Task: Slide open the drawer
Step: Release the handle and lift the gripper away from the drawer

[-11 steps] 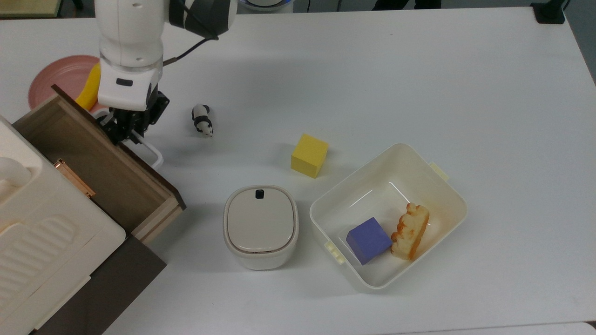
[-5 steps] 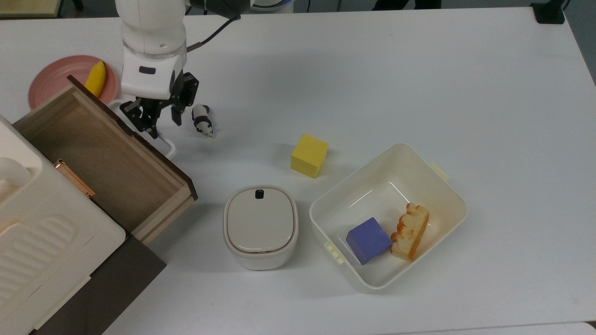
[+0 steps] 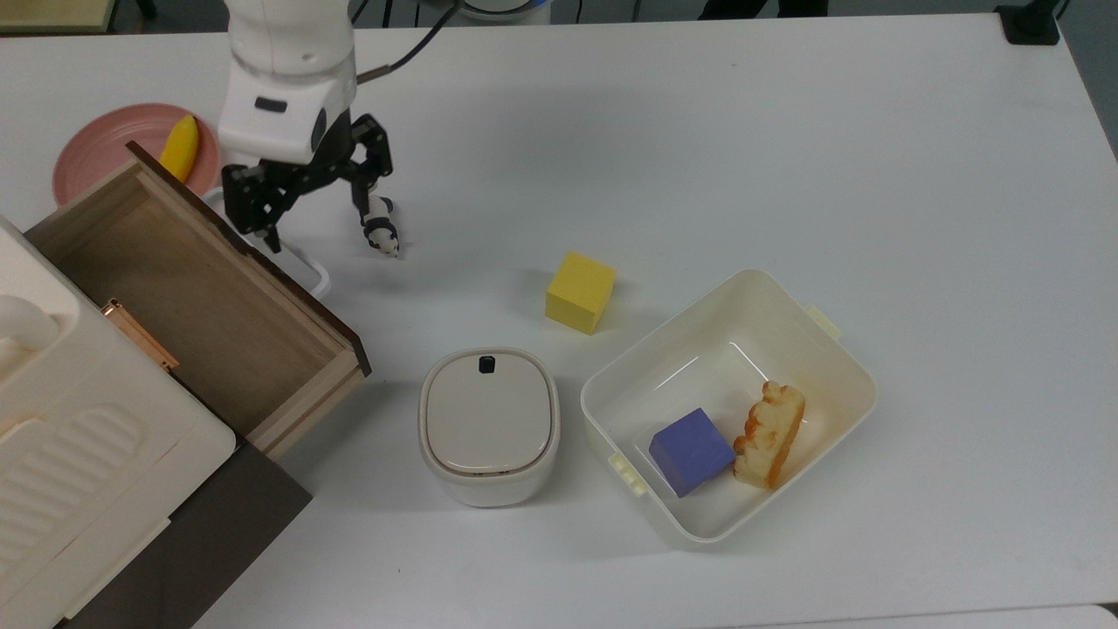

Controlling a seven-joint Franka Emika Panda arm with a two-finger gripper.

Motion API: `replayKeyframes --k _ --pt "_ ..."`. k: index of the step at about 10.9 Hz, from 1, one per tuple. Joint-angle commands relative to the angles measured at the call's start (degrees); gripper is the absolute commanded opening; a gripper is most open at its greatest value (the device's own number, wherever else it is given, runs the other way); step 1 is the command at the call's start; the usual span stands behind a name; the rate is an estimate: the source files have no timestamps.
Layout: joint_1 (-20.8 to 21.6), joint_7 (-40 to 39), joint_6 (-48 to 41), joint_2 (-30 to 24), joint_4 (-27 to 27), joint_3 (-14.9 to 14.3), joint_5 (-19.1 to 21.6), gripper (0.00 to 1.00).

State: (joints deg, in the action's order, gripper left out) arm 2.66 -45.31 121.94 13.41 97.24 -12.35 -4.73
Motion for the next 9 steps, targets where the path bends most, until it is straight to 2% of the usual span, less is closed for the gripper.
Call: replayKeyframes --k 1,3,5,6,7,9 --pt "0.5 11.4 -11.9 -6.8 0.7 4.8 2.3 1.0" --pt "0.5 29.5 -20.1 -8.6 -0.9 9.2 2.1 1.0" --pt "0.2 45.2 -30.5 -8.9 -4.5 11.5 2.1 1.0" --pt "0.0 50.7 -33.7 -8.9 -5.3 13.0 2.1 1.0" --pt "-0.1 54.9 -33.5 -8.8 -5.1 14.5 2.1 1.0" --pt "-0.5 55.0 -33.2 -8.8 -5.1 14.6 1.8 1.0"
